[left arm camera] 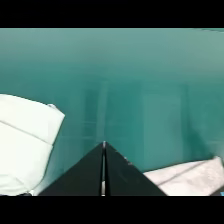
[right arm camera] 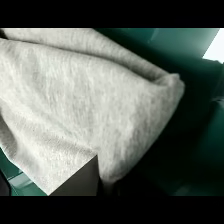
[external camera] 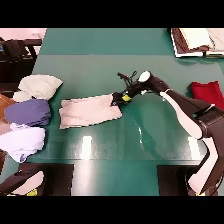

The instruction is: Fold the shirts.

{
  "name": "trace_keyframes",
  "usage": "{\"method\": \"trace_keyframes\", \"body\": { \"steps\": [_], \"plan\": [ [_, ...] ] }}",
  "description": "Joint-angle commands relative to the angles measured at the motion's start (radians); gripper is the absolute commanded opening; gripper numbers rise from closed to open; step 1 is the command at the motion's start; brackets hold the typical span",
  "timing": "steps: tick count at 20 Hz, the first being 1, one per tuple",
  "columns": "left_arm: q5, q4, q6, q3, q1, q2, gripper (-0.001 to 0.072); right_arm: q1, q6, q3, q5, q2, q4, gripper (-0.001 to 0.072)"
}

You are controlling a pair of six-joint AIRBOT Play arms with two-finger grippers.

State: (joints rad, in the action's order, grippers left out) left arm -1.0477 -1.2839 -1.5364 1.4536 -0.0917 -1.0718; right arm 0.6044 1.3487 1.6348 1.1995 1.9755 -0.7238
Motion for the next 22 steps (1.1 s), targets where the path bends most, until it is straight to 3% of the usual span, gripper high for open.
{"method": "trace_keyframes", "body": {
  "steps": [1,5,8,15,22],
  "plan": [
    [0.014,0.024,0.000,-0.023,0.060,0.000,0.0021,0.010,-0.006,0.127,0.033,0.024,-0.071,0.0012],
    [0.025,0.024,0.000,-0.027,0.214,0.000,0.0021,-0.145,0.040,0.268,0.111,-0.044,-0.290,0.0012],
    [0.034,0.024,-0.002,-0.027,0.301,0.000,0.0021,-0.347,0.070,0.291,0.129,-0.141,-0.371,0.0012],
    [0.140,0.039,-0.009,-0.027,0.400,0.000,0.0021,-0.863,0.181,0.291,0.139,-0.283,-0.377,0.0012],
    [0.172,0.051,-0.012,-0.027,0.399,0.000,0.0021,-1.076,0.190,0.292,0.135,-0.280,-0.369,0.0012]
  ]
}}
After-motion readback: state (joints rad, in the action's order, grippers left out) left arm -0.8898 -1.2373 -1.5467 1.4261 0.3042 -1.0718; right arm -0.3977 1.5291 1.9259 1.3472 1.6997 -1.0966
